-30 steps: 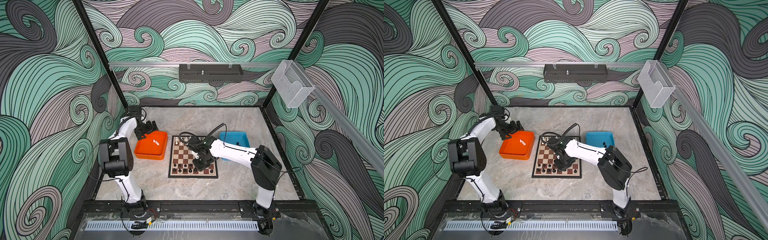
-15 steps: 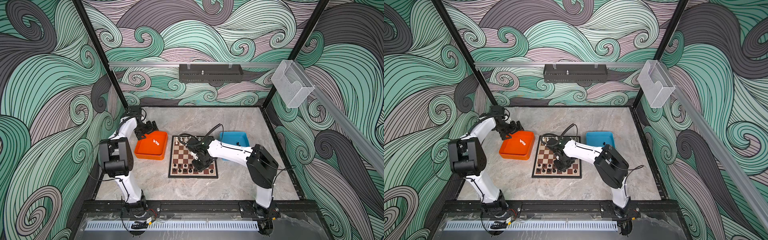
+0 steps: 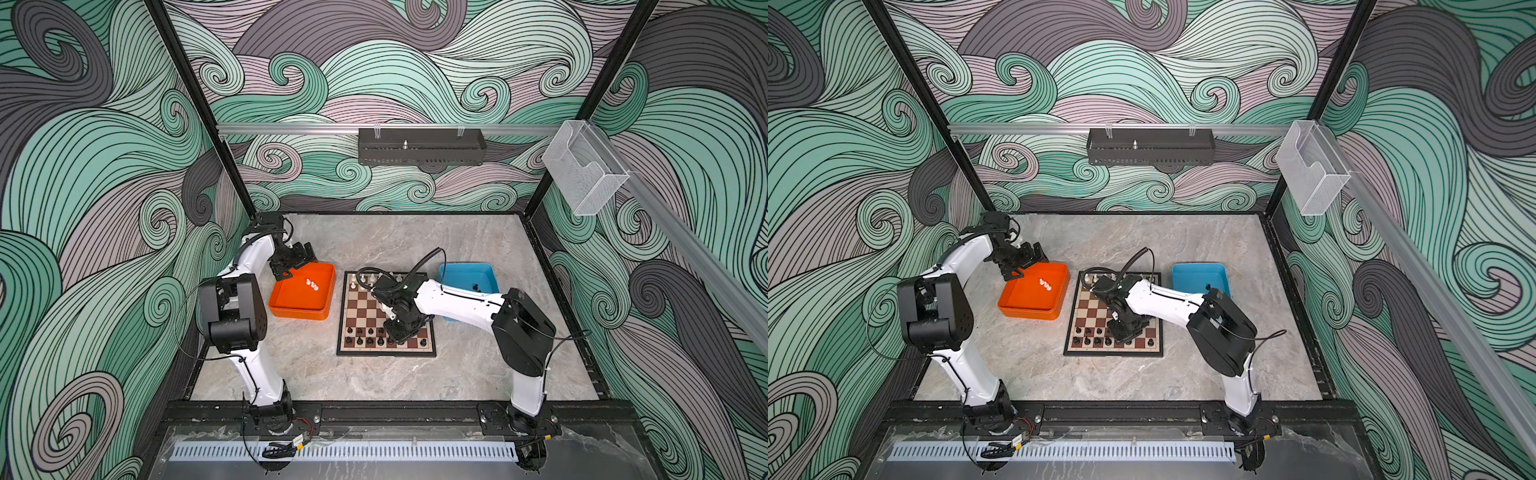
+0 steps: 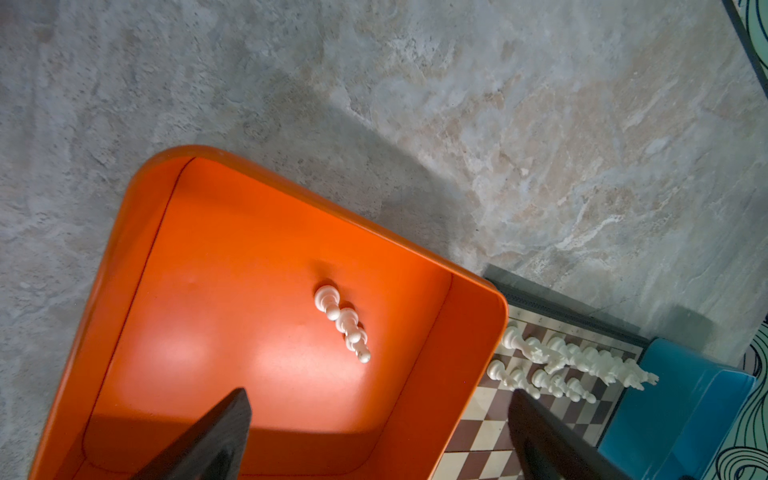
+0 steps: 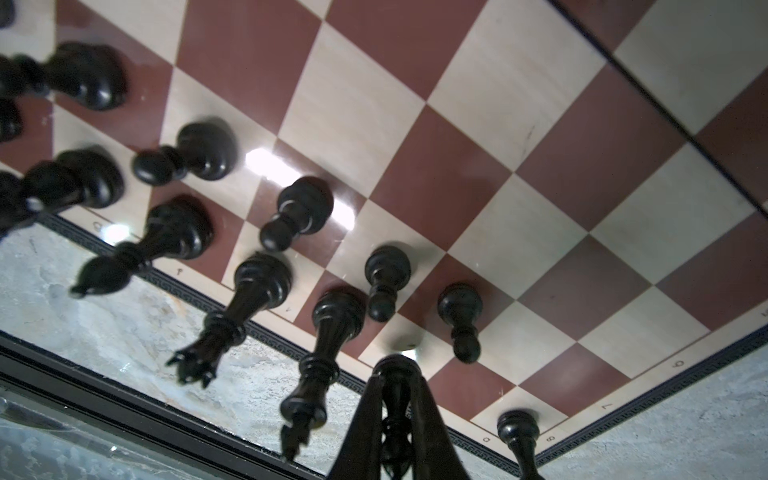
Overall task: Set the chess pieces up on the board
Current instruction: 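Lower the black pawn onto its square in the black pawn row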
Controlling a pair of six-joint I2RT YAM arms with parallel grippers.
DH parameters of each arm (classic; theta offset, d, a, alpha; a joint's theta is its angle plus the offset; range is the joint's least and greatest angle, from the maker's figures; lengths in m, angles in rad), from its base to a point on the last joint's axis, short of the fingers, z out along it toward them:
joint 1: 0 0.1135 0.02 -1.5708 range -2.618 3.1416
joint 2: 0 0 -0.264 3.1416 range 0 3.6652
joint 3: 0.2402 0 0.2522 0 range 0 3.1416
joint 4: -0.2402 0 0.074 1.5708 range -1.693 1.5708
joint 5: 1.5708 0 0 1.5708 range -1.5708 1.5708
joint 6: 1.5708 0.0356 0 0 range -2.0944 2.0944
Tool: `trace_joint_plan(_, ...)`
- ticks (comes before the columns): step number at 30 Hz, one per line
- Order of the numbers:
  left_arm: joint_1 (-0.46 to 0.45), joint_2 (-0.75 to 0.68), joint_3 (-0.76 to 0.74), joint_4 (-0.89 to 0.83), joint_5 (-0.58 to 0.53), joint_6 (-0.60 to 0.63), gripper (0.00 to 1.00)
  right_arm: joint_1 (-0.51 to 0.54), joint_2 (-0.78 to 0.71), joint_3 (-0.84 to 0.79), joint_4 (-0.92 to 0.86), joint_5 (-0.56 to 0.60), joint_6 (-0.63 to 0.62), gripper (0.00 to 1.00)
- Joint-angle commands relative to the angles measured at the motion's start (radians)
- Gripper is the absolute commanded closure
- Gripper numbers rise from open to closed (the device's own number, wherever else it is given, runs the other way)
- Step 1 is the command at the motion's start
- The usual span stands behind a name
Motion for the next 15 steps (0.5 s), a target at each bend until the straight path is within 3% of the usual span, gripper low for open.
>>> trace_joint_plan(1,0.0,0.01,-0.001,-0.001,-0.001,-0.005,0.01,0.004,0.018,-0.008,-0.005,-0.003,0.011,0.85)
trace_joint_plan(15,0.0,0.012,-0.001,-0.001,-0.001,-0.005,0.01,0.003,0.017,-0.013,-0.007,0.002,0.018,0.84)
